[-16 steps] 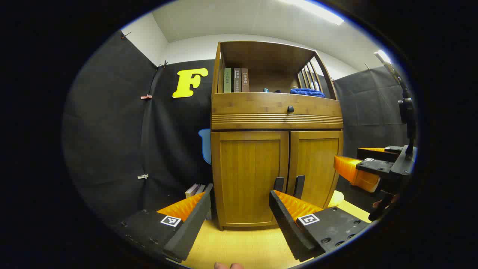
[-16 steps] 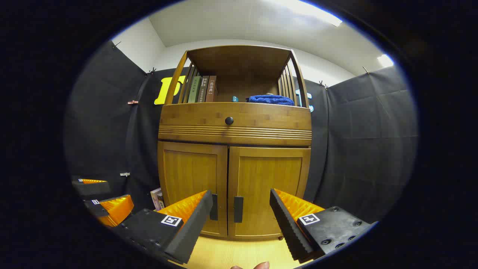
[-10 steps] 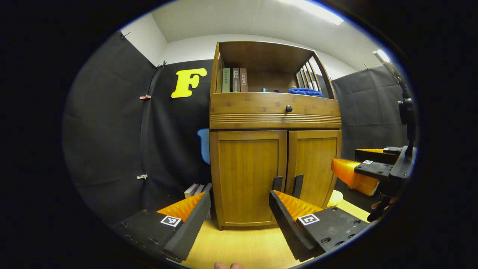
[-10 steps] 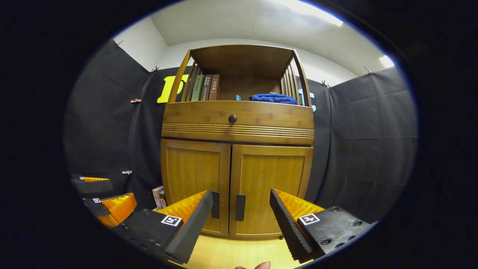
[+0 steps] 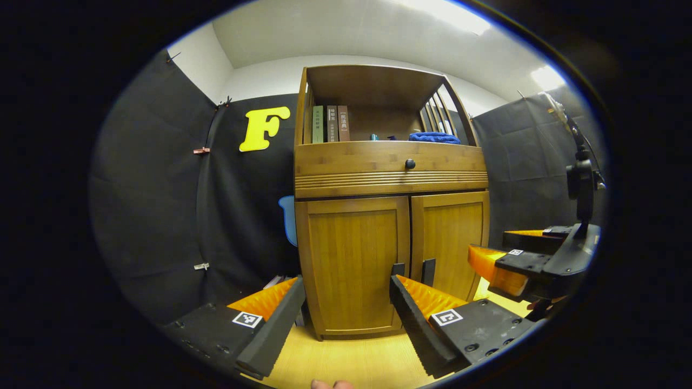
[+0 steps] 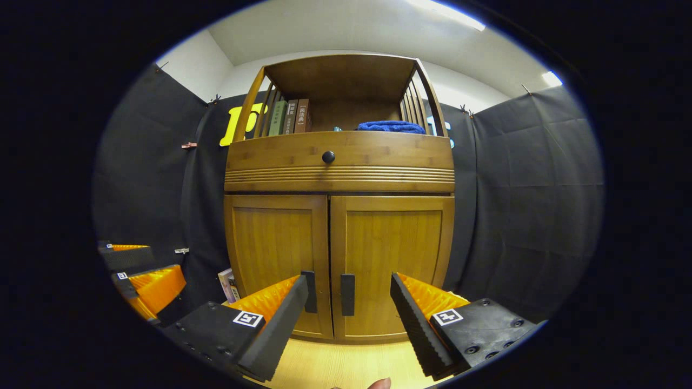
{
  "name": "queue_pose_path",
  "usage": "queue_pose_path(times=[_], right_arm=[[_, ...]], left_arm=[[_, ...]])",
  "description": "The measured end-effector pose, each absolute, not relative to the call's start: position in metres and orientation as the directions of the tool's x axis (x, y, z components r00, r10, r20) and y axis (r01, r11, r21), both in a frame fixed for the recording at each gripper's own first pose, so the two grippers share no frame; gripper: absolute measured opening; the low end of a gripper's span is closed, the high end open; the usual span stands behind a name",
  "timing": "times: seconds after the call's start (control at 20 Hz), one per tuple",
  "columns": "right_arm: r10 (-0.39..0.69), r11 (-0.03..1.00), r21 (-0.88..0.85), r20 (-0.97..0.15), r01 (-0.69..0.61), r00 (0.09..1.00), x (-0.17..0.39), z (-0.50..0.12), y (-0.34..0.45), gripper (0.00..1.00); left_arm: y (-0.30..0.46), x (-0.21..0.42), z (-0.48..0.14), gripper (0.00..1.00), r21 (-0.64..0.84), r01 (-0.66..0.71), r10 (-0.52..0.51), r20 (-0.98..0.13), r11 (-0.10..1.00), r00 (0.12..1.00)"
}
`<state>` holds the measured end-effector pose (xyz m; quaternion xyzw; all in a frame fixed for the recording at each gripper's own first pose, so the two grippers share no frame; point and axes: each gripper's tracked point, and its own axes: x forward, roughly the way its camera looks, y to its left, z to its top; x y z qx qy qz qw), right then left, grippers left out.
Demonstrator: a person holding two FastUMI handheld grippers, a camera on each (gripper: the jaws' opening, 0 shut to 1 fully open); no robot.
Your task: Open the right door of the double-door shoe cabinet with the right hand, and open the left door with the left hand.
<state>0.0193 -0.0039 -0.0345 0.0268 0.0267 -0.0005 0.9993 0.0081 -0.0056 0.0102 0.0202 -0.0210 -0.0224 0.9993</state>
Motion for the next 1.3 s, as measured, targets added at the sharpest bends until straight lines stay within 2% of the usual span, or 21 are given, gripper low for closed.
queue_pose_path(times=[0.5, 1.05, 1.15, 1.3], right_arm=[[-0.012, 0.997, 0.073, -0.138, 0.023, 0.990, 0.118, -0.108, -0.002, 0.98], [-0.064, 0.998, 0.008, -0.259, 0.069, 0.964, 0.188, -0.194, -0.006, 0.98], [-0.075, 0.997, -0.016, -0.262, 0.073, 0.962, 0.196, -0.198, -0.009, 0.82], [-0.070, 0.997, 0.018, -0.273, 0.078, 0.959, 0.208, -0.203, -0.005, 0.46]], left_arm=[[-0.011, 0.009, -0.003, 0.97, -0.003, 0.091, -0.091, 0.016, 0.996, 0.996], [0.005, 0.031, -0.034, 0.97, -0.008, 0.103, -0.104, -0.048, 0.995, 0.993], [0.010, 0.035, -0.040, 0.97, -0.008, 0.096, -0.096, -0.057, 0.995, 0.994], [0.016, 0.041, -0.048, 0.97, -0.021, 0.084, -0.085, -0.072, 0.996, 0.994]])
